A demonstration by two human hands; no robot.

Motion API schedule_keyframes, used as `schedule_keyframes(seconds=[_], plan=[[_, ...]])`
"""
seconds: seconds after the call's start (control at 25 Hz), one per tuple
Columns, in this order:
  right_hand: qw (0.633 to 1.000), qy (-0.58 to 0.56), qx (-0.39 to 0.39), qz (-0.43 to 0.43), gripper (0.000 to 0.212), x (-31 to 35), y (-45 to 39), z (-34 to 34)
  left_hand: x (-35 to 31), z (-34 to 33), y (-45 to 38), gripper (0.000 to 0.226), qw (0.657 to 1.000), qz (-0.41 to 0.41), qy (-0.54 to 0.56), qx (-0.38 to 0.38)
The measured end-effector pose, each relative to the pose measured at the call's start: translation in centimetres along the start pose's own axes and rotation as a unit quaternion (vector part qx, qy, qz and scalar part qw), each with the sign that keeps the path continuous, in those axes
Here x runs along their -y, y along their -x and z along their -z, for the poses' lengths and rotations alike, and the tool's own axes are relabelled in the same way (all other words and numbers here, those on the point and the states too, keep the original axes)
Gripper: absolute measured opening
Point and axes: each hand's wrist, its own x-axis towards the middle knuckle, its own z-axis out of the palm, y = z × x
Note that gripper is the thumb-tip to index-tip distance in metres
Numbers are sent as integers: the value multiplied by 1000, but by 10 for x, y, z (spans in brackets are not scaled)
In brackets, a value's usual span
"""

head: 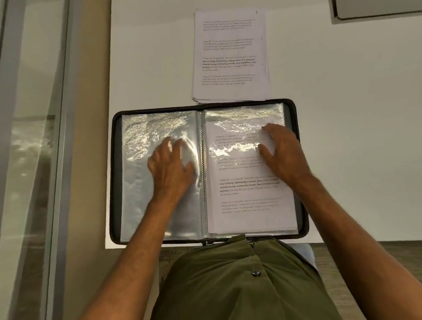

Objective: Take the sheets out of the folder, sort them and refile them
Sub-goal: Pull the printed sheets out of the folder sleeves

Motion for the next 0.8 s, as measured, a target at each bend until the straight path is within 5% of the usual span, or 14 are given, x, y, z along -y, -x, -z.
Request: schedule_keyframes(seconds=[0.28, 0.8], plan=[[987, 151, 22, -52, 91, -15, -26, 1, -57, -23, -13, 58, 983, -167, 17, 67], [988, 136, -75, 19, 37, -13, -21, -8, -73, -2, -104, 48, 980, -188, 47, 50]])
